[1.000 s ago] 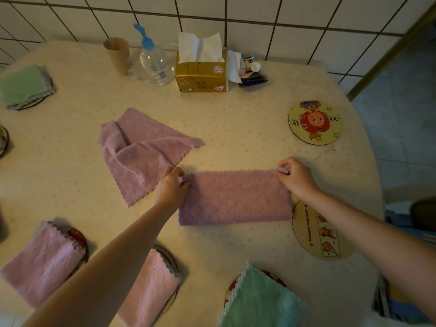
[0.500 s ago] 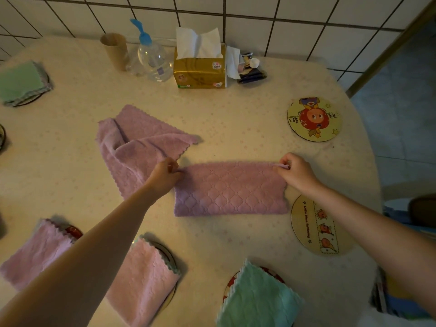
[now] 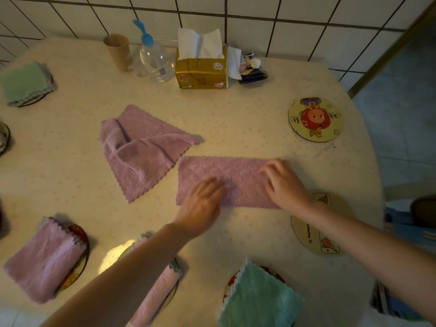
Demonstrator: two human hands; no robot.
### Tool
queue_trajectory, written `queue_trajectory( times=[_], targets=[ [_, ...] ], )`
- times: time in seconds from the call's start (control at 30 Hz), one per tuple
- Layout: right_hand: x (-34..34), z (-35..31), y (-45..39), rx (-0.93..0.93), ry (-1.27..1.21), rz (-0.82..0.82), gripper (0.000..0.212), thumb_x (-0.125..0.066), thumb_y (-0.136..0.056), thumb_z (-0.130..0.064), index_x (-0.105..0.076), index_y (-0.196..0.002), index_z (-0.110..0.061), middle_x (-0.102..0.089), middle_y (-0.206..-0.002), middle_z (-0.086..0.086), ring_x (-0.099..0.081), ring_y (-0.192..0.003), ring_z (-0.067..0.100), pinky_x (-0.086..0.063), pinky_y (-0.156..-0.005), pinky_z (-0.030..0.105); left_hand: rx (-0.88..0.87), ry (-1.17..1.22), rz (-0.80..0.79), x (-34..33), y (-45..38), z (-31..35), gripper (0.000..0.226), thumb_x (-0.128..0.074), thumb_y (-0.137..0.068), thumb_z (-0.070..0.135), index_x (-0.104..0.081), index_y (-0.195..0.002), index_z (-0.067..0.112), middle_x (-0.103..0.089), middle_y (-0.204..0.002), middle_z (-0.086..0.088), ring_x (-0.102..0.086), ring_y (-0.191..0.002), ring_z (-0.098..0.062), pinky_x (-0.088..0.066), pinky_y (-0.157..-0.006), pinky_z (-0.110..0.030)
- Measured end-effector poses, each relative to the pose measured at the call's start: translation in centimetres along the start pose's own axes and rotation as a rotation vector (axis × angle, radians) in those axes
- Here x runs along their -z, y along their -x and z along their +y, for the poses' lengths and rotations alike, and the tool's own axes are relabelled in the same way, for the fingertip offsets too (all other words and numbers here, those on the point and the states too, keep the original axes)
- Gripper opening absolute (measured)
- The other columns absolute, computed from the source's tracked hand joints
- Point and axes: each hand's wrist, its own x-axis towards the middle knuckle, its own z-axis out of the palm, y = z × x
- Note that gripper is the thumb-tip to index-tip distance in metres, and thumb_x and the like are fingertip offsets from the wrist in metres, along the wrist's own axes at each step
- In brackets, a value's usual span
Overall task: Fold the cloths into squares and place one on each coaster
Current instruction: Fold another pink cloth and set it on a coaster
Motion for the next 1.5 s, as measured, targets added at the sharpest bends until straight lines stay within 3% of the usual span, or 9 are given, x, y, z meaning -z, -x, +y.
queue_trajectory(
  times=[0.17,0.33,0.53,0.67,0.8,0.93,1.13,1.33,1.5],
  targets=[
    [-3.1,-0.7,4.6,0.376,0.103,-0.164,0.046,-0.071,-0.075,-0.001,-0.059,-0.119,-0.012,-0.055,-0.118,0.002,-0.05,-0.11,0.021,-0.051,-0.084,0.033,-0.016,-0.144,-0.255,-2.6,3.2,0.4,0.067,-0.039,-0.097,0.04,-0.004,-0.153,0.028,0.006,-0.161,0.005,0.009,-0.147,-0.021,-0.001,-0.12,-0.043],
    [-2.4,1.4,6.0,0.481,0.304,-0.244,0.08,-0.068,-0.062,0.015,-0.046,-0.137,-0.006,-0.05,-0.139,0.009,-0.048,-0.126,0.026,-0.042,-0.104,0.039,0.035,-0.212,-0.3,-2.2,5.1,-1.7,0.07,-0.036,-0.097,0.047,0.002,-0.153,0.03,0.005,-0.16,0.009,0.007,-0.147,-0.019,0.002,-0.117,-0.039],
    [-1.8,1.5,6.7,0.496,0.387,-0.253,0.073,-0.057,-0.069,0.011,-0.043,-0.139,-0.003,-0.046,-0.143,0.012,-0.046,-0.13,0.029,-0.038,-0.107,0.042,0.237,-0.22,-0.311,-0.8,8.0,-3.9,0.073,-0.02,-0.091,0.056,0.004,-0.152,0.025,0.008,-0.159,0.008,0.007,-0.147,-0.017,-0.007,-0.12,-0.041],
    [-1.6,1.1,6.6,0.474,0.36,-0.291,0.079,-0.066,-0.063,0.013,-0.045,-0.137,-0.001,-0.045,-0.143,0.016,-0.045,-0.13,0.03,-0.045,-0.102,0.043,0.308,-0.276,-0.297,-0.3,7.8,-2.9,0.075,-0.026,-0.09,0.054,-0.013,-0.152,0.014,-0.004,-0.157,0.001,-0.013,-0.145,-0.023,-0.022,-0.114,-0.046],
    [-0.1,0.3,5.6,0.446,0.296,-0.322,0.085,-0.08,-0.045,0.018,-0.058,-0.125,-0.001,-0.06,-0.127,0.017,-0.06,-0.115,0.03,-0.055,-0.088,0.039,0.417,-0.265,-0.34,-0.5,6.4,-0.6,0.077,-0.038,-0.097,0.043,0.007,-0.152,0.013,0.013,-0.159,-0.004,0.009,-0.147,-0.023,0.002,-0.118,-0.041],
    [2.3,-1.8,5.3,0.425,0.241,-0.307,0.06,-0.081,-0.051,0.013,-0.066,-0.107,-0.004,-0.068,-0.102,0.008,-0.067,-0.093,0.024,-0.059,-0.076,0.029,0.455,-0.149,-0.247,-0.2,4.6,3.2,0.079,-0.046,-0.095,0.035,0.006,-0.153,0.019,0.008,-0.161,-0.001,0.009,-0.147,-0.026,0.002,-0.119,-0.04],
    [4.6,-6.6,8.5,0.468,0.054,-0.234,0.062,-0.068,-0.067,0.016,-0.059,-0.125,-0.006,-0.065,-0.117,0.009,-0.064,-0.106,0.022,-0.055,-0.086,0.028,0.228,0.004,-0.246,-0.8,3.4,8.3,0.079,-0.052,-0.093,0.038,0.0,-0.152,0.031,-0.006,-0.161,0.005,-0.007,-0.147,-0.021,-0.014,-0.119,-0.04],
    [4.2,-9.4,10.8,0.535,-0.24,-0.333,0.032,-0.053,-0.091,-0.006,-0.058,-0.123,-0.006,-0.067,-0.115,0.005,-0.064,-0.102,0.01,-0.049,-0.092,0.016,0.121,-0.008,-0.241,-1.0,6.5,6.8,0.056,-0.054,-0.091,0.035,-0.041,-0.144,0.02,-0.041,-0.149,-0.002,-0.04,-0.137,-0.024,-0.031,-0.113,-0.039],
    [0.3,-5.4,9.5,0.534,0.061,-0.332,0.073,-0.058,-0.076,0.018,-0.039,-0.141,-0.01,-0.047,-0.142,0.008,-0.046,-0.13,0.021,-0.045,-0.103,0.037,-0.059,-0.193,-0.375,-1.3,10.8,3.3,0.058,-0.033,-0.088,0.049,-0.052,-0.136,0.023,-0.052,-0.141,-0.003,-0.05,-0.129,-0.025,-0.043,-0.104,-0.042]
  ],
)
